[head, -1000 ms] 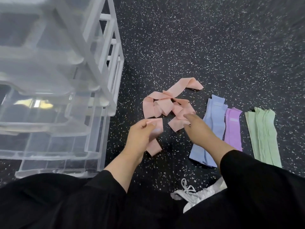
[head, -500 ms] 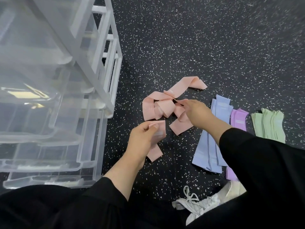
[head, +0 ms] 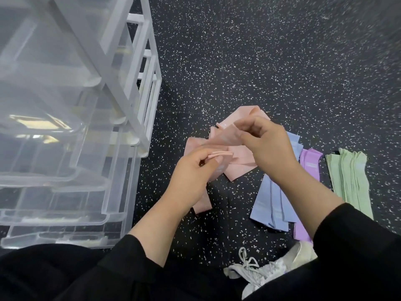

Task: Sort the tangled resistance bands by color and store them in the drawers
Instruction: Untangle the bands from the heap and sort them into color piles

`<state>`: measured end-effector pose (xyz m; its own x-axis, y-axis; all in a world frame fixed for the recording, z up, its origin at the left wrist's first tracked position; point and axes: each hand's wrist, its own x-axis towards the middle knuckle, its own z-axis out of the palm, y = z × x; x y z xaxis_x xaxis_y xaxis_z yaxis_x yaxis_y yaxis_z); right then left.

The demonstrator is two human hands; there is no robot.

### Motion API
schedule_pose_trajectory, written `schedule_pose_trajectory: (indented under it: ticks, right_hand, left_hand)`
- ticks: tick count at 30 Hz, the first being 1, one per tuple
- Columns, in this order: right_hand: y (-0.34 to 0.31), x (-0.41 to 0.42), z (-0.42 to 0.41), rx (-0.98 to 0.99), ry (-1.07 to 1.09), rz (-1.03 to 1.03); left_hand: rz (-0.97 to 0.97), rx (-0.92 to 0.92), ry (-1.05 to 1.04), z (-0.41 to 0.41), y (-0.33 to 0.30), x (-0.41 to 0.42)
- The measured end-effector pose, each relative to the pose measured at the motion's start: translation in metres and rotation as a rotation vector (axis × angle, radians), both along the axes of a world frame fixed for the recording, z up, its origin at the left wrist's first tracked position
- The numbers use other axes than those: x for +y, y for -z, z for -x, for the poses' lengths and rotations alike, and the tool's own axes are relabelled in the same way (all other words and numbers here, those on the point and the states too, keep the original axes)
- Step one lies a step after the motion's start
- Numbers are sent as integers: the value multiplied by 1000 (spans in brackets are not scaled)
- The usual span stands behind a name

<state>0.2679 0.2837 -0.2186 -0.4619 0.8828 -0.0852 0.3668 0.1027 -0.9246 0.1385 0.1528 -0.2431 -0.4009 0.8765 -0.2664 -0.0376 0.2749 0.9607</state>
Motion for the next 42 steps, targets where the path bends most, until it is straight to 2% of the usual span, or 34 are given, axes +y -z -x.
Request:
schedule_pose_trajectory:
  ticks: [5, 12, 17, 22, 27, 30, 34, 37, 39, 42]
  right_hand:
    - [-12, -11, -1, 74, -85, 162]
    - [-8, -20, -5, 93, -147, 268]
    - [-6, -24, -5, 19, -253, 184]
    - [-2, -23, 0, 1, -247, 167]
    - [14, -3, 7, -144, -158, 92]
    - [41, 24, 14, -413, -123, -56]
    - [86, 54, 23, -684, -364, -156]
    - [106, 66, 32, -837, -469, -156]
    - [112, 70, 38, -866, -489, -146]
    - [110, 72, 43, -792, -433, -93]
  left_hand:
    - [-64, -90, -69, 4, -14, 1]
    - [-43, -11, -85, 8, -11, 2]
    - [-47, -18, -92, 10, -9, 3]
    - [25, 184, -10, 13, -1, 6]
    - [74, 135, -65, 17, 11, 8]
    - [89, 104, -78, 18, 16, 10]
    - [112, 47, -113, 18, 17, 10]
    - [107, 34, -132, 20, 20, 10]
    - [108, 17, -137, 21, 21, 10]
    - [110, -53, -153, 21, 20, 11]
